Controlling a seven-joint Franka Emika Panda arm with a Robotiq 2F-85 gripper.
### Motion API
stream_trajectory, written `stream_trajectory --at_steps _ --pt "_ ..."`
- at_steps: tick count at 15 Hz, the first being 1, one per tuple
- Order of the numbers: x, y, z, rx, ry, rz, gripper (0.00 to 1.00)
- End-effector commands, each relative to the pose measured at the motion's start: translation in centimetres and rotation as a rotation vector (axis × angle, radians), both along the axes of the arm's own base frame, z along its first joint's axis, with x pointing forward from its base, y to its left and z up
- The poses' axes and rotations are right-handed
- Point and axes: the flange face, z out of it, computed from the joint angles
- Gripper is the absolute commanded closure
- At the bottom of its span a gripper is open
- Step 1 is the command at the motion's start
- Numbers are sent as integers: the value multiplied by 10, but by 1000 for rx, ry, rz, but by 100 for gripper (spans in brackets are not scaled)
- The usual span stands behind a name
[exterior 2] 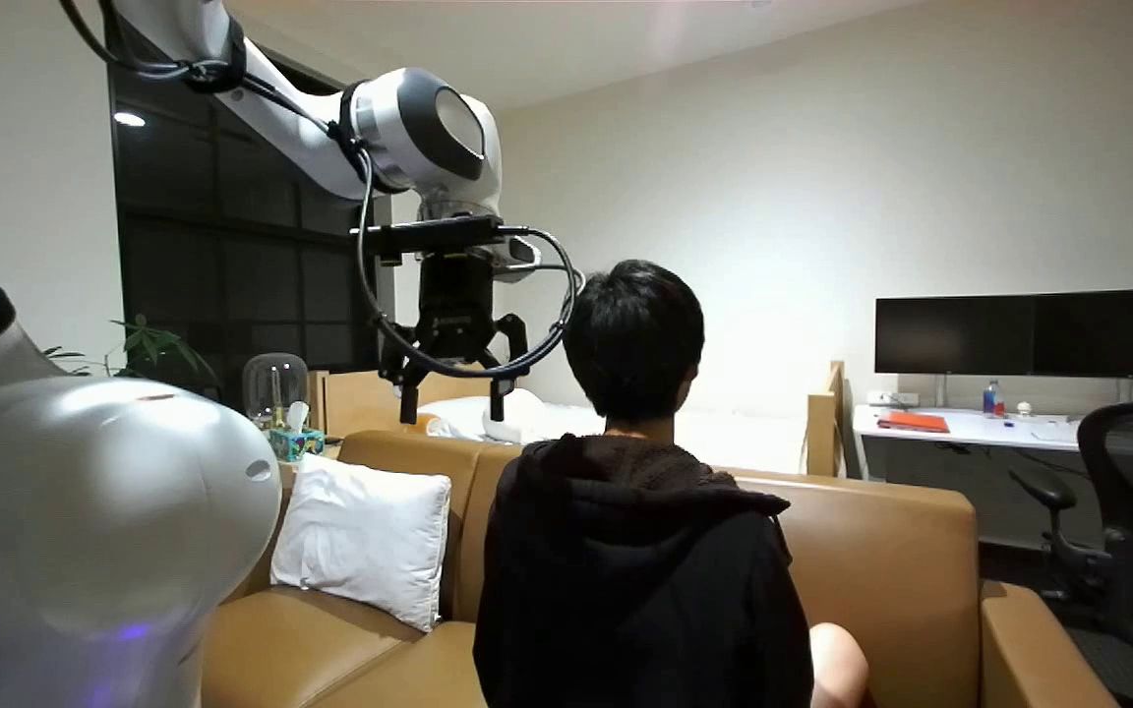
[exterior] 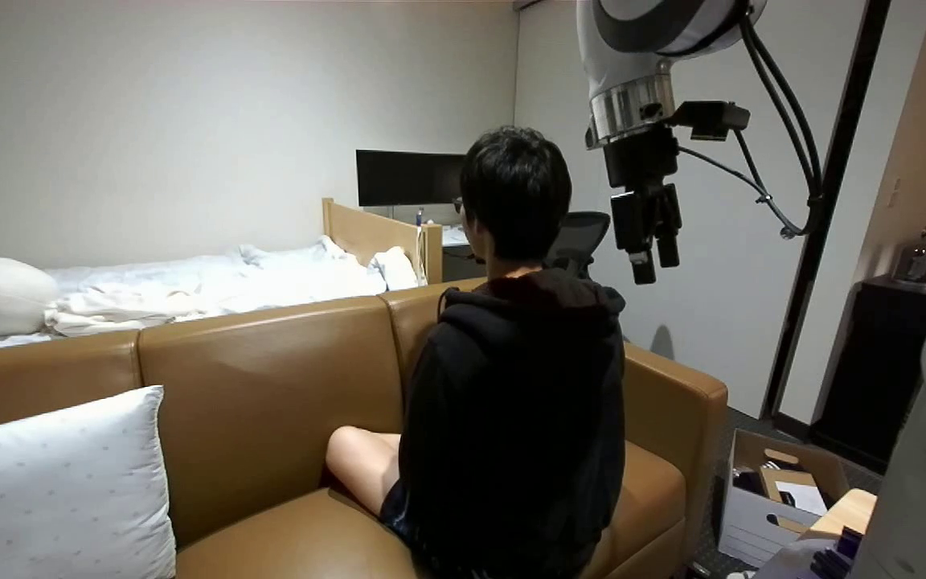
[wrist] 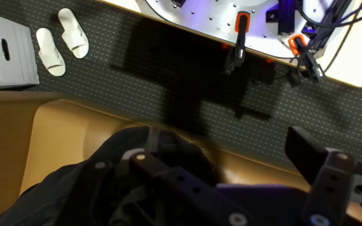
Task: Put the hood of the hoodie on the head of the person.
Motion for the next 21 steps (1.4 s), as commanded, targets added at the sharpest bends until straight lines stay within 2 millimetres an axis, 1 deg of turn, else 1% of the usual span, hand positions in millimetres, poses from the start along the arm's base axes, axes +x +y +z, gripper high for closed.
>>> stream_trajectory --at_steps 1,3,5,6,8,11,13,16,19,21 --pt "-5 -10 -14 -46 37 187 0" --pt "-5 -18 -19 -61 63 251 0" --pt "-3 -23 -21 -42 91 248 0" --pt "-4 -18 -16 -46 70 206 0" --pt "-4 -21 -17 -35 77 212 0" --pt "-4 -22 -17 -34 78 213 0" --pt "-5 -14 -11 -29 51 229 0" --pt "-7 -8 -4 -64 -39 287 0" --pt "-10 -7 2 -100 -121 356 0" --pt "-14 -10 1 -113 -145 403 0"
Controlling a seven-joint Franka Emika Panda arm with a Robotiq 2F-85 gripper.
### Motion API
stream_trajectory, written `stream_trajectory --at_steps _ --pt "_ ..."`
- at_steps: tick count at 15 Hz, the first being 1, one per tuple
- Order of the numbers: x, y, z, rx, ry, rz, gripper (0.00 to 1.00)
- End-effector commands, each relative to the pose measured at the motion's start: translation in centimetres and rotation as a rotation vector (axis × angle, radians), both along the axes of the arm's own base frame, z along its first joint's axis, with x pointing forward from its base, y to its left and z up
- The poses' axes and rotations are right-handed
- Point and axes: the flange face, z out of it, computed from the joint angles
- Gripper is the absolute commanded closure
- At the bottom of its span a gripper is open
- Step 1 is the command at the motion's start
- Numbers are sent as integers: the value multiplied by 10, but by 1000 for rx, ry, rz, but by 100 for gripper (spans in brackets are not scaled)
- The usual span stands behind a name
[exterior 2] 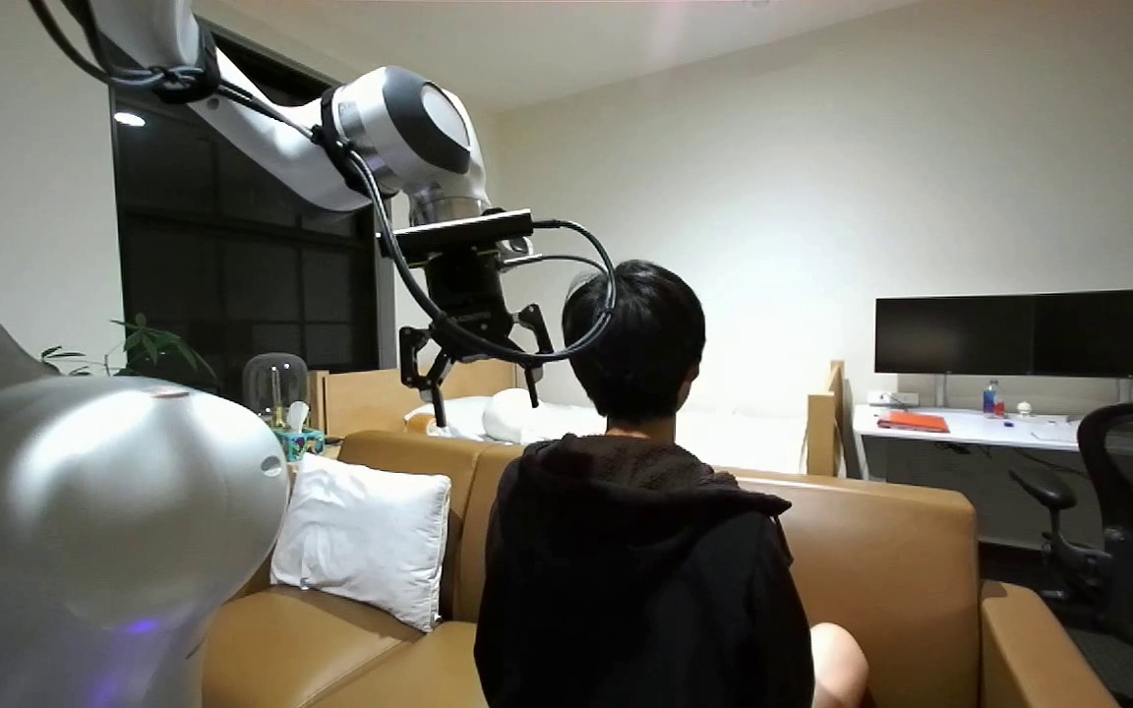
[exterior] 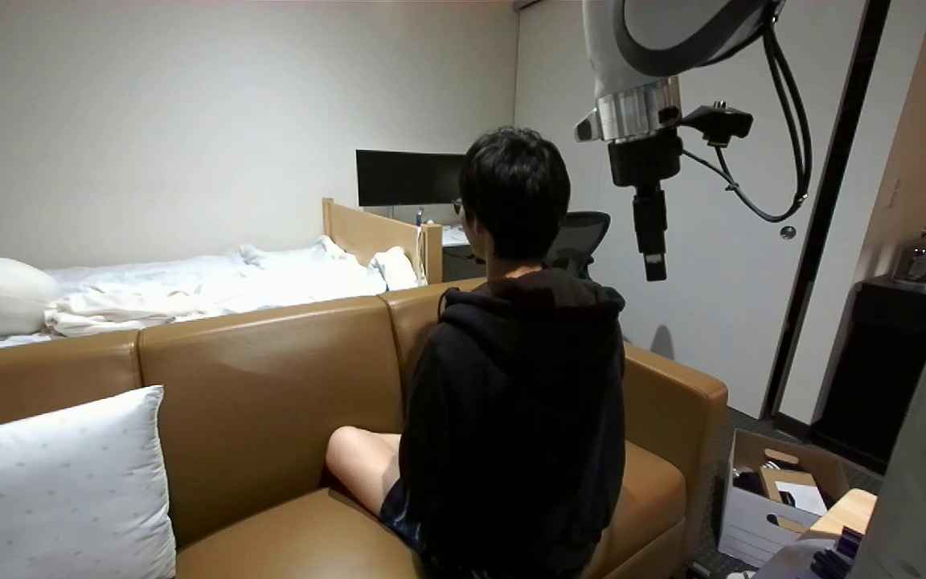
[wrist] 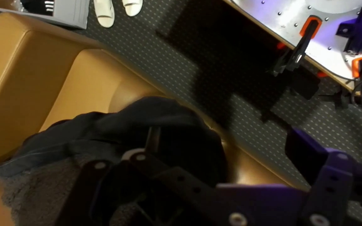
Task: Put the hood of the hoodie on the head of the person.
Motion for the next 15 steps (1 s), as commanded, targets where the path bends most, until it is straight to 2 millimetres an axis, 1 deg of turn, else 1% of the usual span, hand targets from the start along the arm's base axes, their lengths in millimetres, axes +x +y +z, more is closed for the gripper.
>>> stream_trajectory --at_steps 1,4,7,9,10,12,15 --pt "-15 -7 -5 -22 -49 124 0" --pt "-21 -20 -15 -19 -31 247 0" --pt "-24 -40 -30 -6 11 361 0" --pt "-23 -54 -39 14 33 407 0" --pt "-21 -44 -31 13 31 337 0" --pt "-22 -48 -33 20 35 337 0" --pt "-21 -45 -33 14 34 343 0"
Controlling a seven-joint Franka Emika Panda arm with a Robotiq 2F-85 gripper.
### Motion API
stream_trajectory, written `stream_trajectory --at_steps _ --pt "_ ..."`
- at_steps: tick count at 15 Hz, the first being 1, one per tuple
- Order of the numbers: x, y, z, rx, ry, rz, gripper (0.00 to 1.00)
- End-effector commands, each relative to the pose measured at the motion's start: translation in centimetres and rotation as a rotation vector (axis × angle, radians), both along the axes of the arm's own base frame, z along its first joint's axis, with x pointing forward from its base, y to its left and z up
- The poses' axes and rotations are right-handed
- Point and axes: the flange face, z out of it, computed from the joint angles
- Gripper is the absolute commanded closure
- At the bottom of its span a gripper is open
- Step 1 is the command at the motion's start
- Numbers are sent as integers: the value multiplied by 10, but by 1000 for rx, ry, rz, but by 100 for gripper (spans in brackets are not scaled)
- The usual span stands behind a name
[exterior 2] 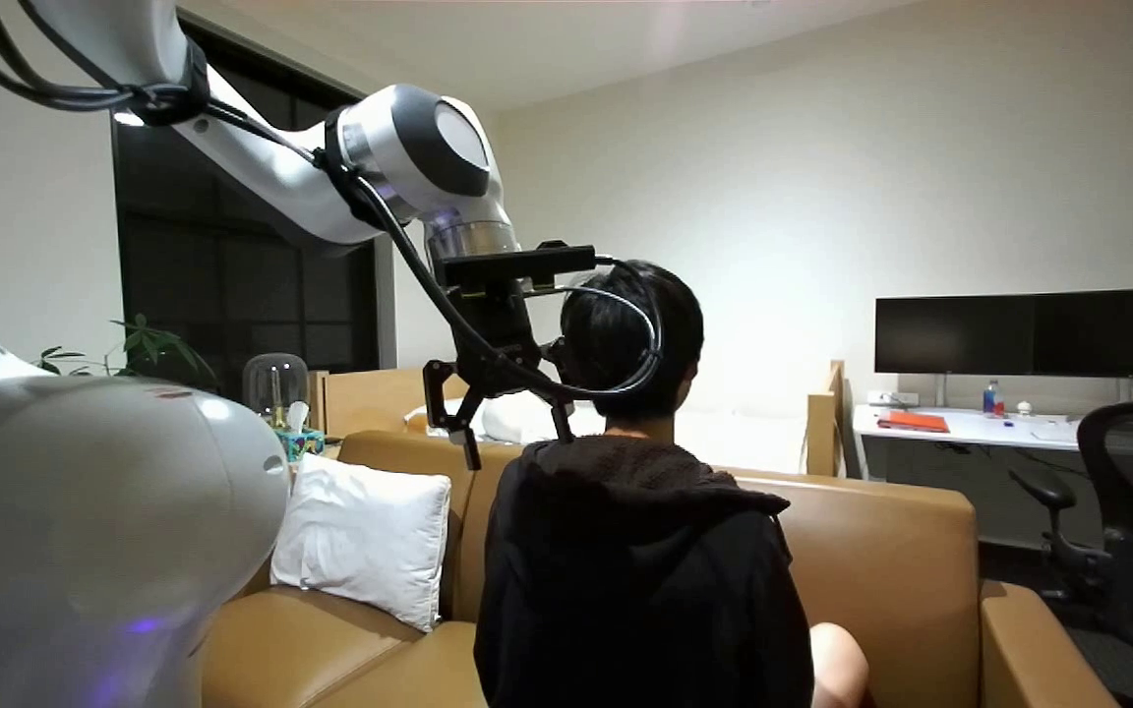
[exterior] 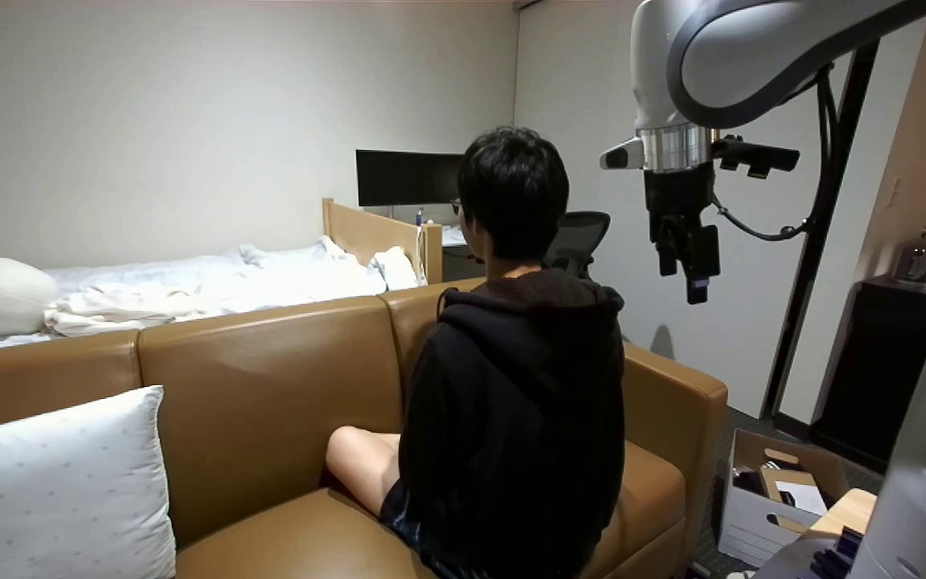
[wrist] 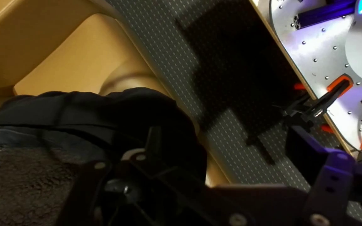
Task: Put the hood of the hoodie on the head of the person.
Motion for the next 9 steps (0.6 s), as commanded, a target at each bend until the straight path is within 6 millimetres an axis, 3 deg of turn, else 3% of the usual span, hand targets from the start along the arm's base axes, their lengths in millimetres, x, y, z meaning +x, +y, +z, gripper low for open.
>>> stream_trajectory --at_steps 1,9 --pt "0 1 2 1 1 3 0" --pt "19 1 -14 28 -132 -27 0"
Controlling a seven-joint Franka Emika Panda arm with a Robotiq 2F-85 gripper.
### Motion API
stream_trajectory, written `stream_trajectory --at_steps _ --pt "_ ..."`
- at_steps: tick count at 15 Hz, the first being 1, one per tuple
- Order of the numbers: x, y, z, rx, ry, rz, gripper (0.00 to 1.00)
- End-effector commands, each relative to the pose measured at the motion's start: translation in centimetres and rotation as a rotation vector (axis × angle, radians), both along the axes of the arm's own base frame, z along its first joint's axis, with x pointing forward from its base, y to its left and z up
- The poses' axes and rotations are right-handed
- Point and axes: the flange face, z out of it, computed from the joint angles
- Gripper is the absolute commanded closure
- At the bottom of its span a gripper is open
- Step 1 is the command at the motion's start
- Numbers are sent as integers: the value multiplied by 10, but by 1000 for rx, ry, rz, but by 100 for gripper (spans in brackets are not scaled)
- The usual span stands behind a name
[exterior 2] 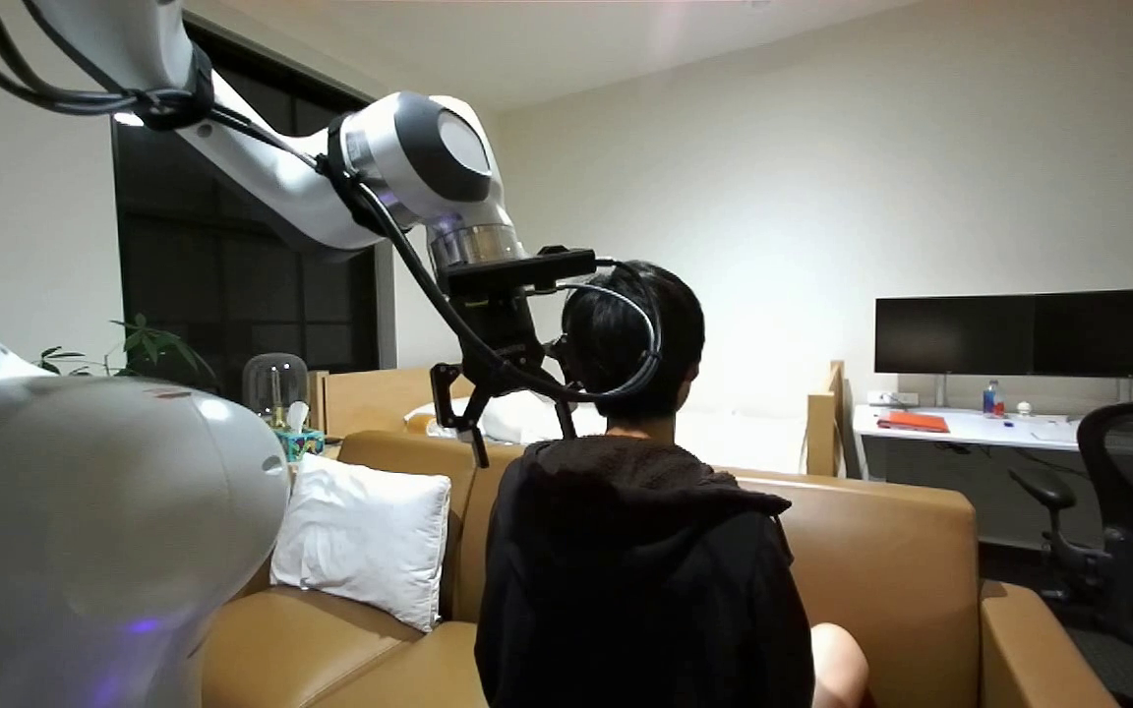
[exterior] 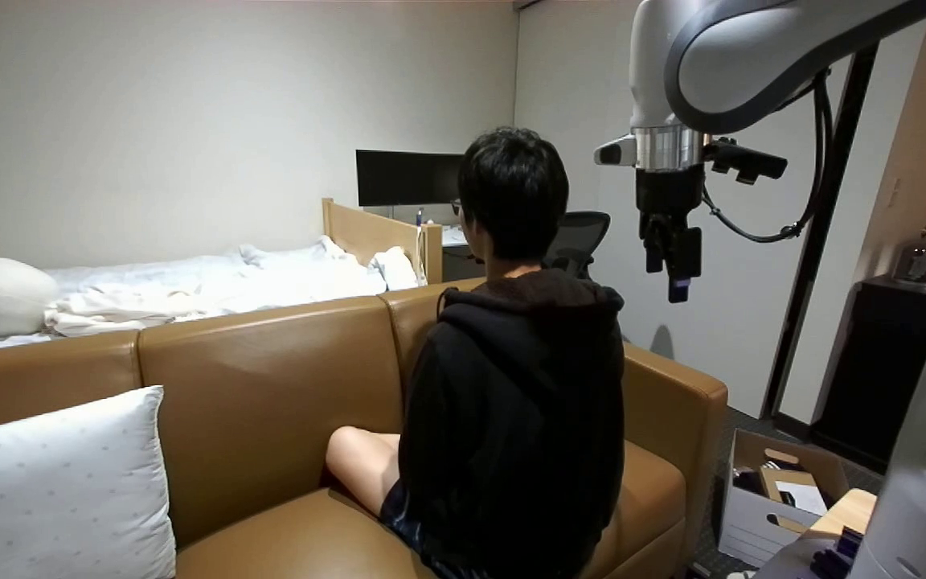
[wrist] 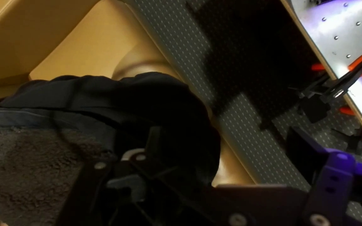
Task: Put the hood of the hoodie on the head of the person.
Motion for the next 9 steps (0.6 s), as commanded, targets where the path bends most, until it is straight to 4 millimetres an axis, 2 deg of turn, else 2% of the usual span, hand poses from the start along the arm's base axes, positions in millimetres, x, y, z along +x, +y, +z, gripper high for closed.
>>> stream_trajectory --at_steps 1,9 --pt "12 -3 -18 0 -68 -12 0" --pt "35 -18 -51 -29 -95 13 0"
